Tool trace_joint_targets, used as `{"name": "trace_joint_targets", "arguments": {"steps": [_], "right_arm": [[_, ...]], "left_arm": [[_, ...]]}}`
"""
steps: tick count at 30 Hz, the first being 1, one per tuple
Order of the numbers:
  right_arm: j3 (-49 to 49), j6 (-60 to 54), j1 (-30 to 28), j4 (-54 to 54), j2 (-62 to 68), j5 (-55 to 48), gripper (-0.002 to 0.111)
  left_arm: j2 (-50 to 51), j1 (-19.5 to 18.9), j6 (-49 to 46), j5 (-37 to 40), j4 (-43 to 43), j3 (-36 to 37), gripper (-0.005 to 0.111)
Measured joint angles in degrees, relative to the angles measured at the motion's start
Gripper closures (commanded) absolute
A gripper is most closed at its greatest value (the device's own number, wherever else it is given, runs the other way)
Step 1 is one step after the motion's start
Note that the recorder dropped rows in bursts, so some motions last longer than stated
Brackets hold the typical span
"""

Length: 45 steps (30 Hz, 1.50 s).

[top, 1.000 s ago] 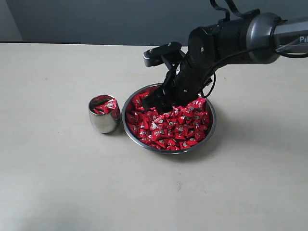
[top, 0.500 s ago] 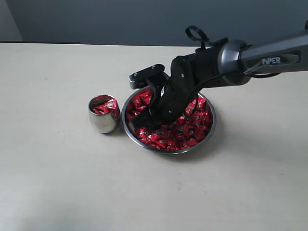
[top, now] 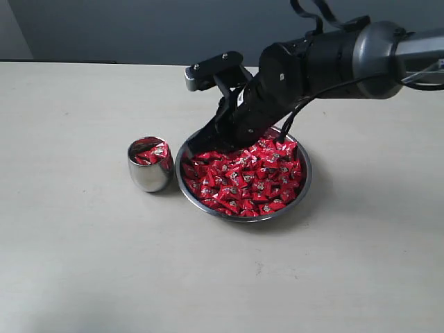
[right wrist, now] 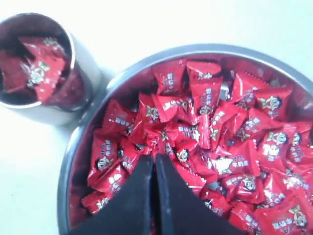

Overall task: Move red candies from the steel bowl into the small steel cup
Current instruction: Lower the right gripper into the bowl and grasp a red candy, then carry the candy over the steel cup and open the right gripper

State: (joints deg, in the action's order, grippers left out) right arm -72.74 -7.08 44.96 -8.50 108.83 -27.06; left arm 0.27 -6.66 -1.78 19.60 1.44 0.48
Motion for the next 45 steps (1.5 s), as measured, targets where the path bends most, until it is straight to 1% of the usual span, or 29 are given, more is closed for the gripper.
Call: {"name": "trace_joint_targets", "arguments": {"steps": [5,9,15,19,23,26,29,34,36,37,39,41,42,43,45], "right_arm": [[0.0,0.0,1.2,-1.3,-2.1,2.4,0.108],[-1.1,0.0,3.9,-2.4,-2.1,6.8,0.108],[-7.2,0.0,7.1,-3.9,2.5,8.7,0.108],[-11.3,-0.1,8.0,-5.7,6.9,8.6,0.108],[-15.0,-0.2,8.3,-6.8,11.6,7.7,0.108],[-15.7,-0.2,8.3,-7.4,12.6,6.8,0.108],[-16.2,-0.6,8.2,-11.0,12.4,6.2,0.108],[-16.9,-2.1,5.6,-16.7,12.2,2.7,0.108],[-16.9,-2.9,5.3,-17.8,12.2,2.3,0.104],[-17.0,-3.1,5.3,-17.9,12.2,2.3,0.099],[-17.0,-3.2,5.3,-18.2,12.2,2.3,0.087],[-17.0,-3.6,5.3,-18.4,12.4,2.3,0.072],[-17.0,-3.9,5.3,-18.6,12.7,2.3,0.067],[-17.0,-4.0,5.3,-18.6,12.8,2.3,0.064],[-17.0,-4.5,5.3,-18.6,13.0,2.2,0.065]], "left_arm": [[0.0,0.0,0.0,0.0,0.0,0.0,0.106],[0.0,0.0,0.0,0.0,0.0,0.0,0.106],[0.0,0.0,0.0,0.0,0.0,0.0,0.106],[0.0,0.0,0.0,0.0,0.0,0.0,0.106],[0.0,0.0,0.0,0.0,0.0,0.0,0.106],[0.0,0.0,0.0,0.0,0.0,0.0,0.106],[0.0,0.0,0.0,0.0,0.0,0.0,0.106],[0.0,0.0,0.0,0.0,0.0,0.0,0.106],[0.0,0.0,0.0,0.0,0.0,0.0,0.106],[0.0,0.0,0.0,0.0,0.0,0.0,0.106],[0.0,0.0,0.0,0.0,0.0,0.0,0.106],[0.0,0.0,0.0,0.0,0.0,0.0,0.106],[0.0,0.0,0.0,0.0,0.0,0.0,0.106],[0.0,0.0,0.0,0.0,0.0,0.0,0.106],[0.0,0.0,0.0,0.0,0.0,0.0,0.106]]}}
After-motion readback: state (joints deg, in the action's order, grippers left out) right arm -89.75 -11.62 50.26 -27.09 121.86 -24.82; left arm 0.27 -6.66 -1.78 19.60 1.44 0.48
